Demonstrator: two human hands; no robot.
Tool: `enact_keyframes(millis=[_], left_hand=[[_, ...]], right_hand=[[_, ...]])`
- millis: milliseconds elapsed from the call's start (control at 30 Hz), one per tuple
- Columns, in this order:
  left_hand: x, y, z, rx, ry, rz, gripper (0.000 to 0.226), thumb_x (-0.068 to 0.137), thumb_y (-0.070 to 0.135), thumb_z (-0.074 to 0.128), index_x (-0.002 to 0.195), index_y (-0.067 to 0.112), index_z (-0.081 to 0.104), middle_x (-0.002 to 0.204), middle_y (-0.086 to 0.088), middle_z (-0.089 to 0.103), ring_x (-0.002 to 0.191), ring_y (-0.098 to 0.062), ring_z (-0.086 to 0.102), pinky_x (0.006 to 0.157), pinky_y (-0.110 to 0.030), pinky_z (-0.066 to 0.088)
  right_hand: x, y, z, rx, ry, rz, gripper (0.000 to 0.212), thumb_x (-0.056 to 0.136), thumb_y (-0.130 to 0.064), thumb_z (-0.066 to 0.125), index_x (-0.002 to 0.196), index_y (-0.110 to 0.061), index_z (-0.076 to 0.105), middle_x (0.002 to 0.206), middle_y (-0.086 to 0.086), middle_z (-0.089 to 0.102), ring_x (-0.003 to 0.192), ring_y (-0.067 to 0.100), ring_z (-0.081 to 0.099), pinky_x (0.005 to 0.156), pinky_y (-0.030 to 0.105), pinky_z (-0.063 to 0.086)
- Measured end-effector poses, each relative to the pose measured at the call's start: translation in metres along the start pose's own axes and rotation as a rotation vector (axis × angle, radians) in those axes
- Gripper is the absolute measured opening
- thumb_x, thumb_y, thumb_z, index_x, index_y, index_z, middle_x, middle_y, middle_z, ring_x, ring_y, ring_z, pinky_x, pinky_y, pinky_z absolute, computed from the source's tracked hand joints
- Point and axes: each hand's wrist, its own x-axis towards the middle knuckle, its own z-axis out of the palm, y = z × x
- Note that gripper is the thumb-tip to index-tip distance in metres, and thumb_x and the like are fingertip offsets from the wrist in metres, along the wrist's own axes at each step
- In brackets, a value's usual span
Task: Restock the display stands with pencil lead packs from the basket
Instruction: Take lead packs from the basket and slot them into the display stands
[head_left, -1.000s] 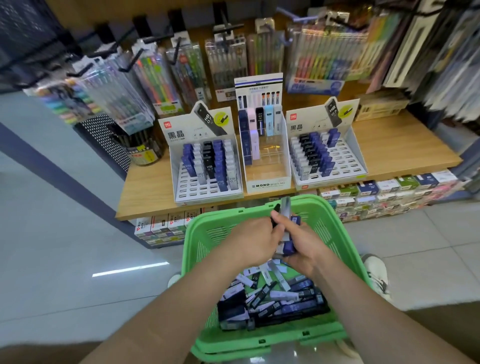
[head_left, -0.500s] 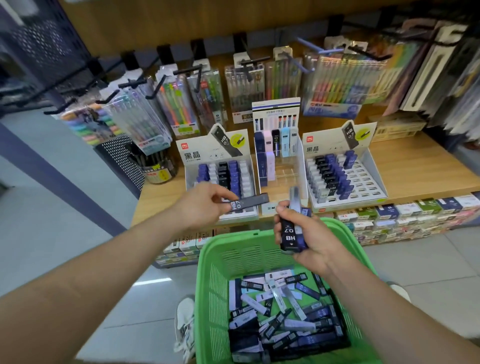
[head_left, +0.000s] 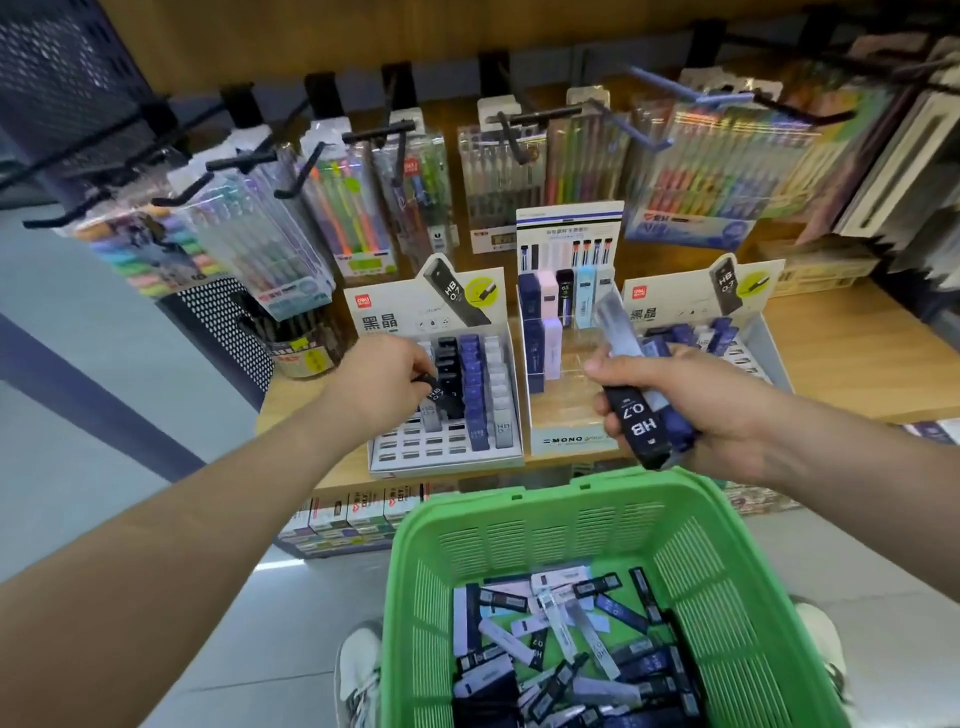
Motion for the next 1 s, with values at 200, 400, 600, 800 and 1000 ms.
enact_keyframes(millis=[200, 400, 600, 800, 1000], left_hand=[[0.01, 0.009, 0.015, 0.184, -0.144, 0.071, 0.024, 0.093, 0.018, 0.057, 0.114, 0.017, 0.069, 0.112, -0.007, 0.067, 0.103, -0.026, 0.059, 0.085, -0.034, 0.049], [0.019, 0.015, 0.012, 0.188, -0.205, 0.106, 0.025, 0.094, 0.019, 0.058, 0.116, 0.018, 0.069, 0.113, -0.007, 0.067, 0.106, -0.027, 0.059, 0.093, -0.038, 0.049], [0.026, 0.012, 0.013, 0.283, -0.186, 0.164, 0.024, 0.093, 0.012, 0.055, 0.112, 0.015, 0.07, 0.106, -0.007, 0.067, 0.097, -0.026, 0.061, 0.083, -0.036, 0.051], [0.02, 0.012, 0.03, 0.231, -0.171, 0.129, 0.014, 0.089, 0.007, 0.058, 0.101, 0.014, 0.06, 0.097, -0.004, 0.067, 0.084, -0.019, 0.055, 0.065, -0.028, 0.037], [0.027, 0.017, 0.018, 0.222, -0.144, 0.059, 0.019, 0.093, 0.015, 0.056, 0.1, 0.018, 0.073, 0.103, -0.002, 0.069, 0.094, -0.02, 0.06, 0.082, -0.032, 0.05]], right_hand=[[0.011, 0.001, 0.019, 0.049, -0.032, 0.015, 0.014, 0.078, -0.016, 0.077, 0.083, -0.014, 0.063, 0.07, 0.009, 0.066, 0.051, 0.017, 0.061, 0.043, 0.023, 0.048], [0.016, 0.003, 0.028, 0.092, -0.039, 0.022, 0.02, 0.073, -0.018, 0.08, 0.086, -0.014, 0.065, 0.071, 0.011, 0.069, 0.051, 0.018, 0.063, 0.044, 0.023, 0.049], [0.018, 0.004, 0.028, 0.109, -0.036, 0.009, 0.031, 0.061, -0.023, 0.081, 0.087, -0.017, 0.066, 0.072, 0.011, 0.07, 0.051, 0.018, 0.064, 0.045, 0.024, 0.05], [0.018, 0.005, 0.026, 0.112, -0.042, -0.011, 0.036, 0.061, -0.025, 0.081, 0.092, -0.016, 0.066, 0.07, 0.01, 0.07, 0.051, 0.017, 0.065, 0.044, 0.024, 0.05], [0.019, 0.007, 0.025, 0.128, -0.008, -0.02, 0.021, 0.074, -0.023, 0.078, 0.089, -0.016, 0.065, 0.065, 0.003, 0.071, 0.051, 0.015, 0.067, 0.045, 0.025, 0.051]])
